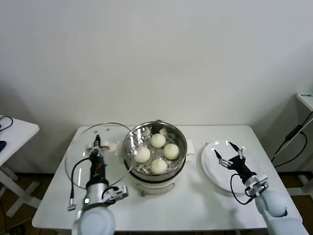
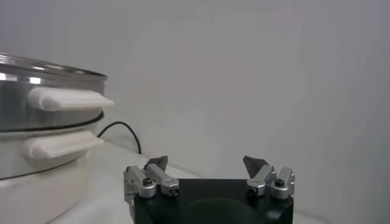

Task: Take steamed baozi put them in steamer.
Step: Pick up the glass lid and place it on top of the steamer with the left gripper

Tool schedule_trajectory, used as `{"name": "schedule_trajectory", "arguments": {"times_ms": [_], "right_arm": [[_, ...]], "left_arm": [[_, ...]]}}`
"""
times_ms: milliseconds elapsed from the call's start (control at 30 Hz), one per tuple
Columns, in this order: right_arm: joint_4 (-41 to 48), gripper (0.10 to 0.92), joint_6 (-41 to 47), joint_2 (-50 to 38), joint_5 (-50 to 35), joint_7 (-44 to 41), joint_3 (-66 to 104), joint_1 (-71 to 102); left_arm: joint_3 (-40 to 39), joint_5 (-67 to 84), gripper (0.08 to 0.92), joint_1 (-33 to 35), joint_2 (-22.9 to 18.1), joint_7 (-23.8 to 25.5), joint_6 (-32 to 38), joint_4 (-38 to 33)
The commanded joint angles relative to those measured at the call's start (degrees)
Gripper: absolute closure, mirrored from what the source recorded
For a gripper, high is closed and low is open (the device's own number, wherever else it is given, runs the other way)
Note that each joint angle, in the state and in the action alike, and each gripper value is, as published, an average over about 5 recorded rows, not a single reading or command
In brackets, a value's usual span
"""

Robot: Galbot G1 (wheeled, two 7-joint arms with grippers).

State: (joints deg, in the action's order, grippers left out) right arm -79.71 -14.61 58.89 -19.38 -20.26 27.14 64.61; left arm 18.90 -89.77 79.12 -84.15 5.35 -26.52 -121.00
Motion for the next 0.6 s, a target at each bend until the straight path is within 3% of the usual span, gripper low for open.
{"name": "schedule_trajectory", "arguments": {"times_ms": [33,600], "right_arm": [[1.18,0.203,-0.03,0.65,1.62,0.06,-0.02,-0.57],[3.53,0.203,-0.25,1.09,2.61,-0.25,2.13,-0.86]], "left_arm": [[-8.51,-5.15,0.848,-5.29,-4.05,2.83,-0.65,3.87],[-16.30,-8.77,0.848,-14.51,-9.86,8.51,-3.25,12.68]]}}
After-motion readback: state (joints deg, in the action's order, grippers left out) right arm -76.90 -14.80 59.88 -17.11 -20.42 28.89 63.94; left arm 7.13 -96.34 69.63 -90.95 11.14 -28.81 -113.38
